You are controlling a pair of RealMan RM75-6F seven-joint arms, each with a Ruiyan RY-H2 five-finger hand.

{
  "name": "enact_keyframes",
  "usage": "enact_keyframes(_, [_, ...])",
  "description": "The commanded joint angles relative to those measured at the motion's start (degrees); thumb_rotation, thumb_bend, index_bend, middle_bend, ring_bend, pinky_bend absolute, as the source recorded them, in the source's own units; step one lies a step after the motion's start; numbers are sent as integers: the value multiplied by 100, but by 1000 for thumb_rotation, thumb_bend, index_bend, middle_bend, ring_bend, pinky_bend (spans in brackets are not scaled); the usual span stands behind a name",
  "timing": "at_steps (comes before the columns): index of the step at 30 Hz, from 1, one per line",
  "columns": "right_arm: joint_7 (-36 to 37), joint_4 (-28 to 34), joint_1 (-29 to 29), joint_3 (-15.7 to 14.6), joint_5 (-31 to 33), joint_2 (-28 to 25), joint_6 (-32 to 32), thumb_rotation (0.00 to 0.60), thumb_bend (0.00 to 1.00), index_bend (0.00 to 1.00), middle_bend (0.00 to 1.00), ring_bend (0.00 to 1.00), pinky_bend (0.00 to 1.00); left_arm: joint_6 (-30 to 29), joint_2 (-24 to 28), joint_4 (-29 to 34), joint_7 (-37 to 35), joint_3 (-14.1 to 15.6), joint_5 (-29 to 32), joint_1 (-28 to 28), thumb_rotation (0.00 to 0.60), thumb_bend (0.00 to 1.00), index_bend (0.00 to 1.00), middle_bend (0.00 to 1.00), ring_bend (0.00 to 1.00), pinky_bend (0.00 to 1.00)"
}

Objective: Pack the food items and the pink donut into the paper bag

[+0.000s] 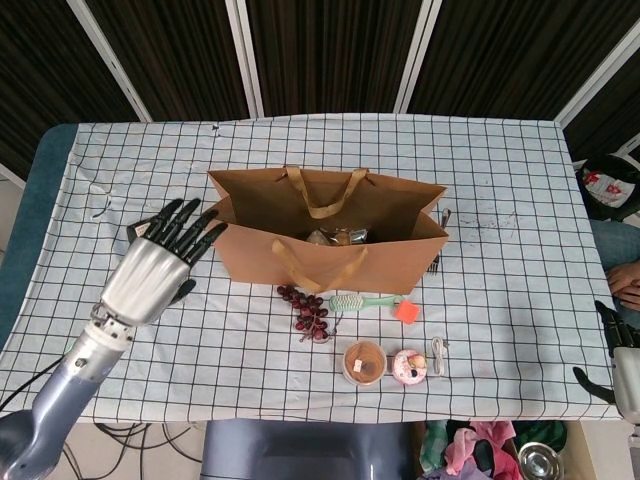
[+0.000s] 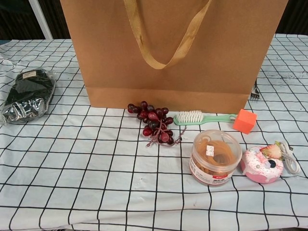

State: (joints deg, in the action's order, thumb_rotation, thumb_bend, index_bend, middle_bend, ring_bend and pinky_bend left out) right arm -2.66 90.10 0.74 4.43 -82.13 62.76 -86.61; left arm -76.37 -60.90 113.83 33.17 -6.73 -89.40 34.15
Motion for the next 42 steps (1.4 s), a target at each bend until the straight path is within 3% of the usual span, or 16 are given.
enact_keyframes(1, [-40,3,7,19,29,24,-28,600,145,47,119,228,234,-249,176,-635,-1052,842,-1080,-557,600,36,149,142,24,129])
enact_keyframes(6, [-99,38,39,62,78,47,-121,600,145,48,119,228,234,-254,-228,-1393,-1532,1180,-1463,-723,600,53,174,217,96,197])
enact_keyframes(13, [-28,33,27,31,-36,38,-137,600,145,48,119,225,234,318,-959,-2186,-1520,1299,-1493,-652,600,53,145,183,65,142])
enact_keyframes(19, [-72,27,-10,-20,-115,82,-77,600,145,48,119,225,234,1185,-1667,-2384,-1124,1018,-1155,-280,600,53,135,159,41,123])
enact_keyframes(29, [-75,36,-3,-9,-75,86,-82,600,145,47,119,225,234,1999,-2733,-2859,-725,507,-811,334,600,67,135,157,41,124])
enact_keyframes(42, [-104,65,-3,1,-33,83,-73,600,145,49,120,227,233,2241,-3705,-3690,-567,238,-695,821,600,152,152,162,41,125])
